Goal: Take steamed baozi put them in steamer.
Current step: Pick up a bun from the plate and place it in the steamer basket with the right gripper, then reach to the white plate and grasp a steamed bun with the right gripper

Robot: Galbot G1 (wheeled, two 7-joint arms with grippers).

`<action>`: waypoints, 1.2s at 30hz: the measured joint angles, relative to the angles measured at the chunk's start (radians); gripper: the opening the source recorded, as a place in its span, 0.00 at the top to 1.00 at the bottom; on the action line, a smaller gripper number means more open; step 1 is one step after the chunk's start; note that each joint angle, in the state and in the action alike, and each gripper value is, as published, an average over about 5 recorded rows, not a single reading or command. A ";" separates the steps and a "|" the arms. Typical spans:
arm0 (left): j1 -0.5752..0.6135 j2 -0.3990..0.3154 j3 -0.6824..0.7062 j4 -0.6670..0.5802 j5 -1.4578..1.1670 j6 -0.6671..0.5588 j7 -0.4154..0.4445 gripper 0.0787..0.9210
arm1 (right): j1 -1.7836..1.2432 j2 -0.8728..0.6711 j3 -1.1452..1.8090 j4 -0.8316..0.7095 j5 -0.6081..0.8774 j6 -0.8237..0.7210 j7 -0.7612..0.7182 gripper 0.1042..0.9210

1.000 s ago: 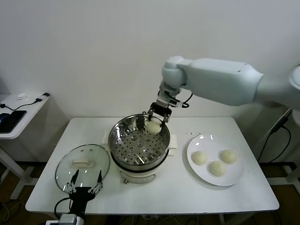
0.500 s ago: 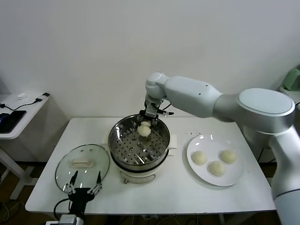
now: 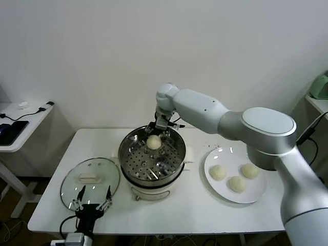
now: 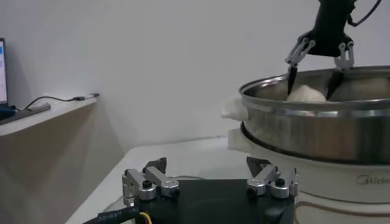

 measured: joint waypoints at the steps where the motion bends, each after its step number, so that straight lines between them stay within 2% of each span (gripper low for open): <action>1: 0.000 -0.001 0.000 0.000 0.000 0.000 0.000 0.12 | 0.006 -0.004 -0.002 0.005 0.014 0.000 -0.003 0.12; 9: 0.002 -0.003 0.006 -0.005 0.002 0.008 0.007 0.12 | 0.129 -0.079 -0.074 0.102 0.246 -0.064 -0.088 0.12; 19: 0.003 -0.003 0.003 -0.011 -0.008 0.008 0.010 0.12 | 0.331 -0.322 -0.290 0.289 0.588 -0.342 -0.152 0.12; 28: -0.005 0.004 -0.004 -0.009 -0.020 0.008 0.013 0.12 | 0.381 -0.587 -0.449 0.509 0.712 -0.634 -0.078 0.12; 36: -0.001 0.005 -0.012 -0.009 -0.024 0.013 0.013 0.12 | 0.302 -0.710 -0.469 0.594 0.730 -0.820 0.004 0.12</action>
